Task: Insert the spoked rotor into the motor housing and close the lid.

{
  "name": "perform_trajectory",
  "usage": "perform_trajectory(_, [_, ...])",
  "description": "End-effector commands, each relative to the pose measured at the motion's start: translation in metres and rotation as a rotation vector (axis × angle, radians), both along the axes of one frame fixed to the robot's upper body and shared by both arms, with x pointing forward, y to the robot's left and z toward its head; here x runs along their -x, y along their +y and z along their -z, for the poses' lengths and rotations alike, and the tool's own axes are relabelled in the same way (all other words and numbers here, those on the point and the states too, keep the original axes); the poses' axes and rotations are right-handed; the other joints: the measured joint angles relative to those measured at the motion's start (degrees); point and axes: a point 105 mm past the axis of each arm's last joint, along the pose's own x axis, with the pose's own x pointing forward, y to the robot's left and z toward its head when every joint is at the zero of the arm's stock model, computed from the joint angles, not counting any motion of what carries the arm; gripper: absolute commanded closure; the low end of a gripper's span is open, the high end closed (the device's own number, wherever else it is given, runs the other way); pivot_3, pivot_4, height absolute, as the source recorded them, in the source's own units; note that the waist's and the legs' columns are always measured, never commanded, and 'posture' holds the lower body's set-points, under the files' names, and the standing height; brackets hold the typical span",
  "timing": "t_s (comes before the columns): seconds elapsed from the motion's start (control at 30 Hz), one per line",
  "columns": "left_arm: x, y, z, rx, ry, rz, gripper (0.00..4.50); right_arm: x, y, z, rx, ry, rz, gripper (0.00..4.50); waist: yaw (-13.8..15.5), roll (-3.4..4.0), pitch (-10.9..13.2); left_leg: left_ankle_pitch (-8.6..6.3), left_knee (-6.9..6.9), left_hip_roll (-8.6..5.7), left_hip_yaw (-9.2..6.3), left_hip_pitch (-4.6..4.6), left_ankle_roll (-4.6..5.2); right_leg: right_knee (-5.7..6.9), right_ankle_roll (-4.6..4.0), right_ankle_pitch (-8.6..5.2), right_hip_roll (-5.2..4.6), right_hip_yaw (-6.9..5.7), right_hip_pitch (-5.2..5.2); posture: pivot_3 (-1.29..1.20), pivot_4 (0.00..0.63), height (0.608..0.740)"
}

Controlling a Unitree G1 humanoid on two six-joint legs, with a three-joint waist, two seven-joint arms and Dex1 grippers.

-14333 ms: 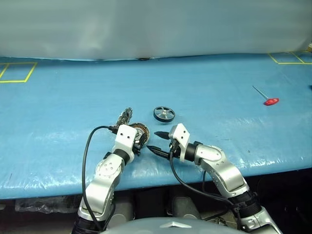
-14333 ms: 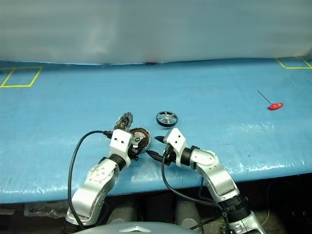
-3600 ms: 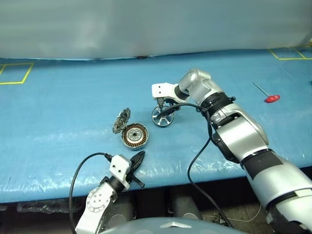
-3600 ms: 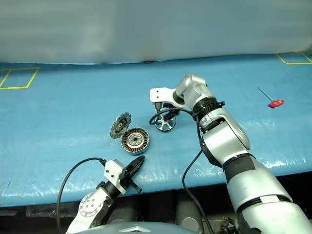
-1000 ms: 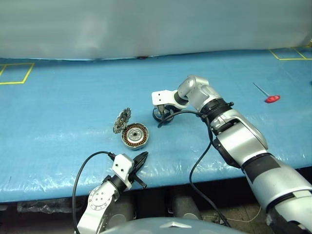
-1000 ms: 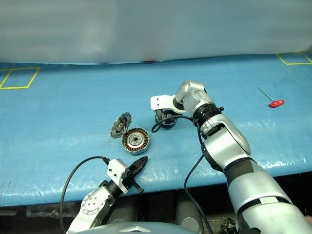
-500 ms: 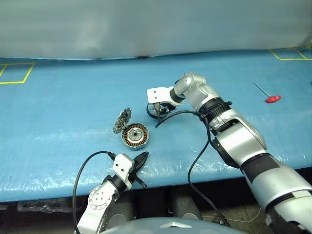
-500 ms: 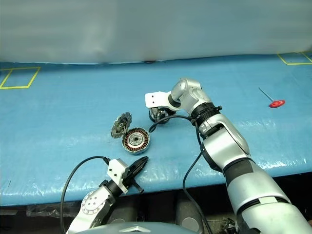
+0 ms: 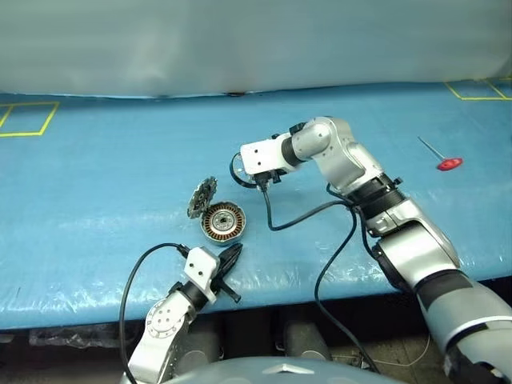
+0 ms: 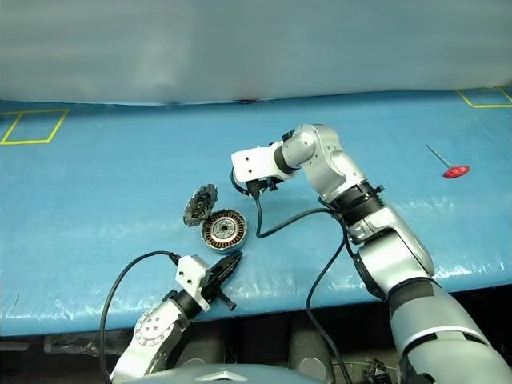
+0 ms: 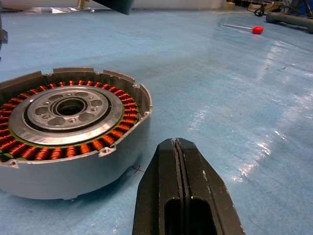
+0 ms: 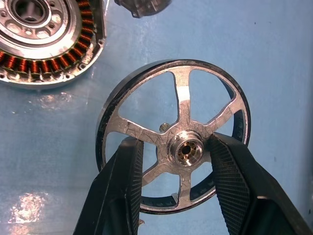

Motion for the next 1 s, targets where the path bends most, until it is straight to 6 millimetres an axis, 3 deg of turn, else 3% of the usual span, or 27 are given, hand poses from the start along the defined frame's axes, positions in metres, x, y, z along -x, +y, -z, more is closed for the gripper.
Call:
perform_trajectory(0.03, [0.000,0.000,-0.006,0.012,-0.024,0.000,4.50,0.008,0.001,-0.018,-0.056,-0.049,-0.012,2.80,-0.01,0.00,0.00,0.00,0.00,0.00,0.00,0.00,0.00,0.00,0.00,0.00,0.00,0.00,0.00,0.00,0.150,0.740])
perform_trajectory(0.3, [0.000,0.001,-0.009,0.013,-0.034,-0.015,4.50,0.023,-0.002,-0.020,-0.151,-0.032,0.016,2.80,0.09,-0.01,0.00,0.00,0.04,0.00,-0.01,0.01,0.00,0.01,0.00,0.00,0.02,-0.02,0.02,0.00,0.150,0.740])
perform_trajectory(0.6, [-0.006,0.012,-0.019,-0.015,-0.091,-0.074,4.50,0.042,-0.005,-0.015,-0.335,0.143,0.034,2.80,0.07,-0.03,0.00,-0.01,0.09,0.00,-0.04,0.00,0.01,0.00,0.00,0.00,0.01,-0.04,0.05,0.00,0.150,0.740])
perform_trajectory(0.8, [-0.001,0.015,-0.021,-0.004,-0.114,-0.082,4.50,0.051,-0.001,-0.011,-0.432,0.253,0.029,2.80,0.09,-0.03,0.00,0.00,0.09,0.02,-0.05,0.00,0.02,0.01,0.00,0.00,0.02,-0.04,0.05,0.00,0.150,0.740])
perform_trajectory(1.0, [0.011,0.021,-0.016,-0.019,-0.086,-0.063,4.50,0.057,-0.003,0.001,-0.416,0.287,0.032,2.80,0.08,-0.04,0.00,-0.01,0.10,0.00,-0.05,0.00,0.02,0.00,-0.02,-0.02,0.00,-0.03,0.05,0.00,0.150,0.740])
